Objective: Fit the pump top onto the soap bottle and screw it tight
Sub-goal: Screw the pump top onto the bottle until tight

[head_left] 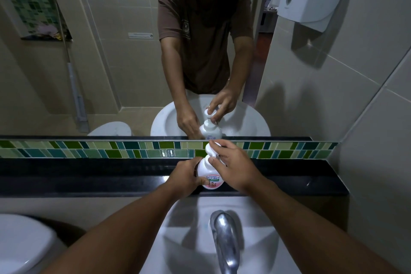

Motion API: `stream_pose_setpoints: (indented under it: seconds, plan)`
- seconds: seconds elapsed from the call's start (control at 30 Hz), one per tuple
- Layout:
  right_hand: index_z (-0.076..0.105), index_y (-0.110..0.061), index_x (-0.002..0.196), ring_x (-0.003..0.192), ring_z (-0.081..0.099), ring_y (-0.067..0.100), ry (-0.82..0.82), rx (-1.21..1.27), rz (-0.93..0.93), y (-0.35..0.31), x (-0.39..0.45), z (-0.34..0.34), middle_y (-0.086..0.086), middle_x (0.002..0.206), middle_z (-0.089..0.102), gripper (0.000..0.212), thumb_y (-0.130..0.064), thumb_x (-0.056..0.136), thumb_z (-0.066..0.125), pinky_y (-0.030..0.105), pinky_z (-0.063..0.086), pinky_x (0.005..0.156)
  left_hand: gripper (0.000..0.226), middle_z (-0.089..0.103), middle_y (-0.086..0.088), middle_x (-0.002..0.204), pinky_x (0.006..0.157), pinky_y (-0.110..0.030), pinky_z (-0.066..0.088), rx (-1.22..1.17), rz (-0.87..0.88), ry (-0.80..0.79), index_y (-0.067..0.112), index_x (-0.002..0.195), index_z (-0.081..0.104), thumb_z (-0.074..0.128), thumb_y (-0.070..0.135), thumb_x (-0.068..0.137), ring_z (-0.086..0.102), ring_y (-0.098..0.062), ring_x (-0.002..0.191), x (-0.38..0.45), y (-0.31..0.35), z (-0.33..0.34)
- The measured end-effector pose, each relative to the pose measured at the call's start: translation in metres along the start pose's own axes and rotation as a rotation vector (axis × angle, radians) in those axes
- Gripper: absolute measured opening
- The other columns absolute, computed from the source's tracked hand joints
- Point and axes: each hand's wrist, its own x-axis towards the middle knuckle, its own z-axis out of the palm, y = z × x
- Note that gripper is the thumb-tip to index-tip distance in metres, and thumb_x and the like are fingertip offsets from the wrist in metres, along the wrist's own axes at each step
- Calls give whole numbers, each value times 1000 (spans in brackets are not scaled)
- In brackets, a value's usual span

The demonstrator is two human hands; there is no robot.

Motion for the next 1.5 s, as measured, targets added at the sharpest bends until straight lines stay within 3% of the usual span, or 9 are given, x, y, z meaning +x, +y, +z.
stream_pose_setpoints:
  seconds: [0.23, 0.43, 0.73, 0.9, 1.07, 1.2, 1.27, 1.37, 1.5]
  plan:
    - [55, -14, 144, 134, 52, 22, 12, -45, -11, 2, 0, 3, 6, 149, 53, 49, -23, 97, 66, 36, 40, 115, 63, 76, -4, 119, 95, -42, 57, -3, 14, -6, 18, 127, 66, 92, 26, 71, 71, -22, 106, -1, -1, 1]
    - [56, -13, 143, 133, 52, 22, 50, -28, -13, 1, -1, 7, 6, 150, 53, 48, -21, 97, 66, 34, 40, 114, 61, 76, -3, 117, 94, -34, 55, -2, 20, 20, 18, 126, 67, 92, 23, 71, 71, -19, 104, -2, 2, 2]
    - [53, -14, 145, 136, 49, 19, 37, -34, -22, 2, -1, 4, 4, 152, 51, 49, -23, 98, 65, 21, 32, 111, 61, 75, -2, 119, 95, -39, 57, -12, 2, -1, 19, 126, 66, 92, 25, 71, 71, -19, 105, -2, 2, 1]
    - [53, -15, 146, 137, 49, 20, 30, -31, -32, 5, 0, 3, 4, 153, 50, 50, -25, 98, 65, 34, 38, 116, 60, 76, -2, 118, 95, -38, 57, -16, -10, -21, 19, 126, 67, 92, 23, 71, 71, -19, 104, 0, 1, 0]
    - [53, -15, 146, 139, 48, 20, 30, -37, -36, 6, 1, 5, 3, 154, 49, 51, -25, 98, 65, 36, 38, 116, 61, 75, -2, 119, 96, -38, 57, -36, -16, -19, 20, 126, 67, 93, 22, 71, 70, -18, 105, 0, 1, 2]
    - [42, -24, 153, 146, 37, 7, 52, 52, -64, 9, -5, 3, -6, 159, 41, 63, -24, 96, 67, 19, 29, 116, 60, 75, -2, 119, 95, -36, 56, -41, -28, -28, 19, 126, 66, 92, 21, 72, 70, -18, 105, 1, 1, 2]
    - [37, -23, 156, 148, 34, 5, 120, 95, -7, 21, -14, 3, -5, 160, 39, 68, -24, 94, 67, 24, 29, 119, 61, 75, -2, 120, 96, -36, 55, -46, -41, -33, 19, 127, 66, 92, 21, 72, 70, -17, 106, 1, 1, 2]
    - [44, -11, 152, 147, 38, 16, 126, 92, 150, 41, -28, 7, 6, 158, 45, 62, -16, 94, 66, 40, 35, 120, 62, 74, -2, 122, 99, -36, 54, -41, -45, -36, 19, 128, 65, 92, 22, 73, 69, -19, 109, 0, 1, 3]
    - [49, -6, 147, 145, 43, 19, 10, 56, 208, 52, -40, 16, 8, 153, 50, 52, -12, 97, 62, 32, 32, 120, 62, 73, 0, 120, 98, -36, 54, -38, -54, -29, 18, 129, 64, 91, 20, 73, 68, -20, 107, 0, 2, 5]
